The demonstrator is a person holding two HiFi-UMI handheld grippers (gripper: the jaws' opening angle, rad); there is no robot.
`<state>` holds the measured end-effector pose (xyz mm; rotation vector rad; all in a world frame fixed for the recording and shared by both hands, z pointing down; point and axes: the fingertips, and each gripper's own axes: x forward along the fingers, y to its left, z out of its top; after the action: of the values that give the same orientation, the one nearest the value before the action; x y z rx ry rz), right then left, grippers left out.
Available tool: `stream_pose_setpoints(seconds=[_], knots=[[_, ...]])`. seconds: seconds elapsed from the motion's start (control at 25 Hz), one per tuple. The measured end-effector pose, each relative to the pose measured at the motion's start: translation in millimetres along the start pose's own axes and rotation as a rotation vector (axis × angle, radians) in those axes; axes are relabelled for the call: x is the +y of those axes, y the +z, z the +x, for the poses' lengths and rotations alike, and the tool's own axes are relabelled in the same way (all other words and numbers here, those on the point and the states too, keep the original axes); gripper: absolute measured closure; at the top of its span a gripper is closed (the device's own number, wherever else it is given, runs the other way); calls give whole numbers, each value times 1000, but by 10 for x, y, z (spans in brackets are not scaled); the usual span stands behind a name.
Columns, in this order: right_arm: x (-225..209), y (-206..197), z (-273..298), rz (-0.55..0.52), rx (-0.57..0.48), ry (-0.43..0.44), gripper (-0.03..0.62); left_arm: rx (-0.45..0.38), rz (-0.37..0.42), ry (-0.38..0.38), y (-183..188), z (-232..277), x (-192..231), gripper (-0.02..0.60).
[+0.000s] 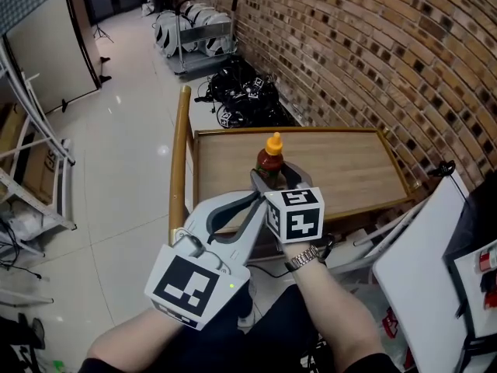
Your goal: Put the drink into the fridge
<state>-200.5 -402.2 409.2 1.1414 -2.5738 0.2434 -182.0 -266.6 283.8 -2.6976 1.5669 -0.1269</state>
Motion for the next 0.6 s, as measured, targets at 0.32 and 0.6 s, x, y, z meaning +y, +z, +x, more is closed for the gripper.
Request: stream_pose_setpoints(seconds=[0.32,0.6], knots=[[-57,31,-63,18,-23,-9,349,5,-3,4,-18,13,23,565],[-126,260,-433,16,-90,-43,350,-18,3,-4,80,-63,-42,565]])
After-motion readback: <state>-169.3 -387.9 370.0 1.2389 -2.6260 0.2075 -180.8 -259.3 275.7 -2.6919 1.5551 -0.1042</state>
